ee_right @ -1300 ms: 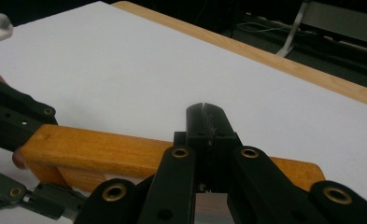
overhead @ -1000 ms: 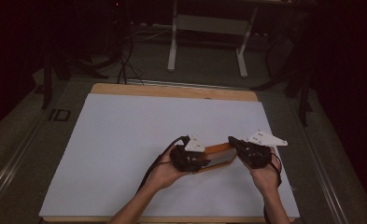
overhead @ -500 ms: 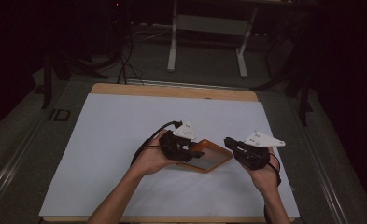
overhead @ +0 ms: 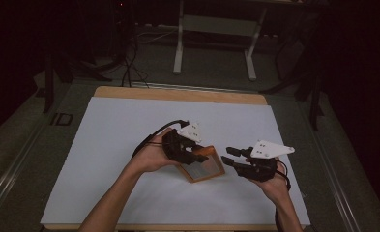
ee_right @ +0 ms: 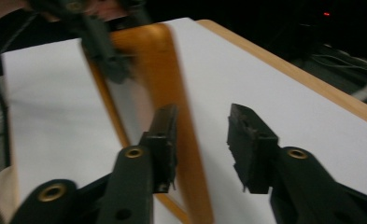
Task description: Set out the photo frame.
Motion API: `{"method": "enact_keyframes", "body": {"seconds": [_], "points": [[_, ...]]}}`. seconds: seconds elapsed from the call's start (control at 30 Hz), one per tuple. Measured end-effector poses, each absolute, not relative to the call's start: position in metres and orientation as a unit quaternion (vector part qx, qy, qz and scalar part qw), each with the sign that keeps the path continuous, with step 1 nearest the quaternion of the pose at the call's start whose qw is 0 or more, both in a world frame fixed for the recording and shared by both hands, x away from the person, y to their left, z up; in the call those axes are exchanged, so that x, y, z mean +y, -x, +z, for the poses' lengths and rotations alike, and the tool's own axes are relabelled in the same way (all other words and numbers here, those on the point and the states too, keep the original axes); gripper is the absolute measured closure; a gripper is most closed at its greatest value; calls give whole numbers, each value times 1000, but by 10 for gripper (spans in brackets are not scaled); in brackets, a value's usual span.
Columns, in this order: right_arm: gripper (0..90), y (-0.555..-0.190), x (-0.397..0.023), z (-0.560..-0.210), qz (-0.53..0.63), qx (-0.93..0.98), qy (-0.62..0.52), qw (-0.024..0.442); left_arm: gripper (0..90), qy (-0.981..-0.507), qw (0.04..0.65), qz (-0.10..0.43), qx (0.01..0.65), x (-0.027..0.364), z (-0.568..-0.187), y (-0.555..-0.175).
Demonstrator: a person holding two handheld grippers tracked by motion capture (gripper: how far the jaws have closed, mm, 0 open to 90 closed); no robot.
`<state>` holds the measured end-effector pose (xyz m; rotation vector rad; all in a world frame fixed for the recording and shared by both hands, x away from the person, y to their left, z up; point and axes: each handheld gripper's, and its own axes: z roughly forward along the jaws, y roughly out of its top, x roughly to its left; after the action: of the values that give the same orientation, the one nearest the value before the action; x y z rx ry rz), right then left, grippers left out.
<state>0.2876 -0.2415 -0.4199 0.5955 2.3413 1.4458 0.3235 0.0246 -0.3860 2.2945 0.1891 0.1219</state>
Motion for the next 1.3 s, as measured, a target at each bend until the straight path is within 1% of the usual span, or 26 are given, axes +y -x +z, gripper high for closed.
{"method": "enact_keyframes", "body": {"seconds": [0.03, 0.07, 0.17, 0.2, 0.23, 0.3, 0.37, 0.4, 0.43, 0.47, 0.5, 0.53, 0.57, 0.63, 0.67, 0.7, 0.83, 0.87, 1.13, 1.3], "points": [[599, -288, -240, -420, 506, 824, -201, 156, 686, -910, 406, 48, 75, 25, -386, -324], [557, -288, -238, -421, 506, 827, -195, 149, 685, -910, 407, 46, 70, 24, -386, -323], [543, -289, -235, -422, 505, 829, -189, 146, 685, -910, 406, 47, 67, 24, -386, -323], [524, -289, -233, -423, 505, 832, -184, 140, 685, -911, 406, 47, 61, 23, -386, -322], [476, -292, -225, -425, 500, 838, -174, 131, 684, -911, 406, 47, 60, 22, -386, -322], [451, -296, -219, -427, 499, 842, -167, 117, 683, -910, 407, 46, 61, 21, -386, -322], [493, -300, -213, -429, 507, 840, -160, 106, 681, -911, 406, 45, 56, 22, -386, -323], [493, -301, -211, -429, 508, 841, -158, 104, 680, -911, 407, 45, 56, 22, -386, -323], [540, -301, -210, -429, 508, 840, -156, 107, 677, -911, 407, 44, 56, 23, -386, -323], [540, -301, -210, -429, 508, 840, -156, 107, 677, -910, 408, 45, 56, 24, -387, -324], [586, -301, -210, -429, 507, 840, -156, 111, 671, -908, 412, 45, 59, 25, -387, -324], [608, -301, -211, -429, 509, 839, -156, 110, 657, -906, 415, 47, 63, 27, -388, -324], [656, -301, -214, -428, 515, 838, -152, 103, 609, -904, 420, 45, 68, 29, -388, -324], [662, -300, -214, -428, 515, 838, -149, 104, 593, -898, 431, 38, 79, 32, -390, -326], [669, -298, -214, -428, 511, 839, -146, 113, 560, -896, 435, 39, 82, 34, -391, -327], [669, -298, -214, -428, 511, 839, -146, 113, 560, -893, 440, 38, 88, 36, -391, -327], [678, -298, -217, -429, 509, 840, -147, 116, 510, -877, 465, 39, 111, 48, -393, -327], [679, -299, -220, -430, 510, 840, -148, 116, 504, -866, 483, 38, 126, 56, -393, -326], [680, -297, -224, -431, 506, 842, -146, 117, 473, -839, 513, 51, 173, 77, -407, -321], [680, -297, -224, -431, 506, 842, -145, 119, 447, -824, 530, 36, 196, 85, -422, -319]]}}
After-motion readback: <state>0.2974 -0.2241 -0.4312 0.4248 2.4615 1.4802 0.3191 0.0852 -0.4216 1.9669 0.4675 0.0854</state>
